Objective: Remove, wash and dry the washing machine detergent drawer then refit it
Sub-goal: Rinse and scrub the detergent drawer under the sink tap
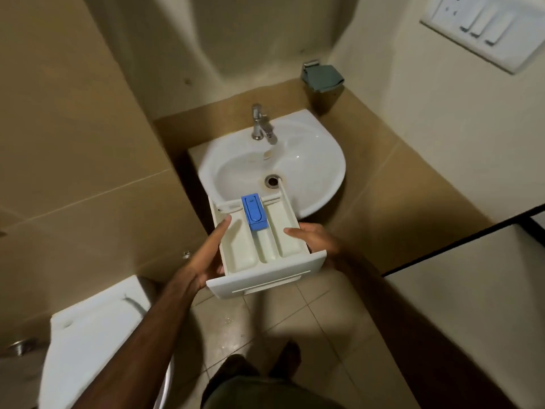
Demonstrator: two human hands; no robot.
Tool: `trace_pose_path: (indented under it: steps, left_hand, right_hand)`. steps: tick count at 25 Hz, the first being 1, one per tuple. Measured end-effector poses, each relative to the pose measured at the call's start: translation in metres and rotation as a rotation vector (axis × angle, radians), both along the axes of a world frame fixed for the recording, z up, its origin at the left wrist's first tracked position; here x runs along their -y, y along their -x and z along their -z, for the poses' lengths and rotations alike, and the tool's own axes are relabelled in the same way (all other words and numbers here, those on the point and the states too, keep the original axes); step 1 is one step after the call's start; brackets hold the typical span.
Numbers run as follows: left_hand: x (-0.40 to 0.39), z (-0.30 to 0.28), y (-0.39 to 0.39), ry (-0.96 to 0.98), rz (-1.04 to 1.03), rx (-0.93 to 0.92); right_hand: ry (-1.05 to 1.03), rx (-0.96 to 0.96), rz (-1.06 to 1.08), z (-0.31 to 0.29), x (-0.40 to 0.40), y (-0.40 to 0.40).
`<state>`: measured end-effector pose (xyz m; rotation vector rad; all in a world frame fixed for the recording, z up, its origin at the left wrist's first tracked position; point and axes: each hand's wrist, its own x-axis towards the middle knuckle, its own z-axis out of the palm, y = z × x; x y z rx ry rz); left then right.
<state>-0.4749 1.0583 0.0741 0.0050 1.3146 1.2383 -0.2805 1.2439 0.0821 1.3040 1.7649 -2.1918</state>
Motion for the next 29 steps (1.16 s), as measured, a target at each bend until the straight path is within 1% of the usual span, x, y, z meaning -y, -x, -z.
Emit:
trace_pose_path:
  steps: [1,3,6,8,11,12,13,15,18,19,21,23,25,26,27,29]
  left_hand:
    - [-0.015,-0.001,-0.003,-0.024,-0.036,0.028]
    - [-0.039,-0.005,0.0,-0.068,-0.064,0.026]
    - [-0.072,-0.003,0.015,-0.046,-0.118,-0.026]
    - [-0.089,0.004,0.024,-0.049,-0.156,-0.067]
    - [-0.113,0.013,0.031,-0.062,-0.233,-0.052]
    - [-0.12,0.014,0.031,-0.053,-0.263,-0.047]
    - [-0.126,0.016,0.029,-0.035,-0.293,-0.042]
    - [-0.139,0.015,0.025,-0.013,-0.352,-0.037]
    - [-0.155,0.014,0.01,-0.024,-0.437,0.028]
    - [-0.159,0.011,0.004,-0.048,-0.465,0.047]
    - [-0.169,0.011,-0.006,-0.071,-0.499,0.053]
    - [-0.178,0.013,-0.01,-0.05,-0.498,0.076]
    - [-0.184,0.013,-0.008,0.012,-0.415,0.1]
    - [-0.185,0.012,-0.005,0.053,-0.31,0.084]
    - [-0.184,0.008,0.0,0.092,-0.165,0.045]
    - [-0.18,-0.005,0.012,0.163,0.106,-0.061]
  right_hand:
    - [0.035,-0.002,-0.013,-0.002,-0.017,0.003]
    - [0.112,0.0,-0.023,-0.005,-0.049,0.011]
    - [0.128,0.025,0.041,-0.001,-0.089,0.022]
    - [0.079,0.05,0.218,0.002,-0.104,0.022]
    - [-0.018,0.024,0.654,0.003,-0.098,0.017]
    - [-0.026,0.012,0.736,0.004,-0.092,0.017]
    - [-0.019,0.021,0.745,-0.001,-0.083,0.018]
    - [0.02,0.062,0.616,-0.015,-0.071,0.026]
    - [0.052,0.135,0.376,-0.033,-0.071,0.051]
    - [0.057,0.144,0.334,-0.037,-0.074,0.061]
    - [0.059,0.158,0.324,-0.036,-0.086,0.077]
    - [-0.021,0.179,0.311,-0.027,-0.102,0.088]
    - [-0.113,0.202,0.299,-0.015,-0.121,0.095]
    - [-0.138,0.217,0.294,-0.011,-0.131,0.099]
    - [-0.15,0.224,0.283,-0.009,-0.143,0.102]
    - [-0.186,0.236,0.237,-0.007,-0.168,0.108]
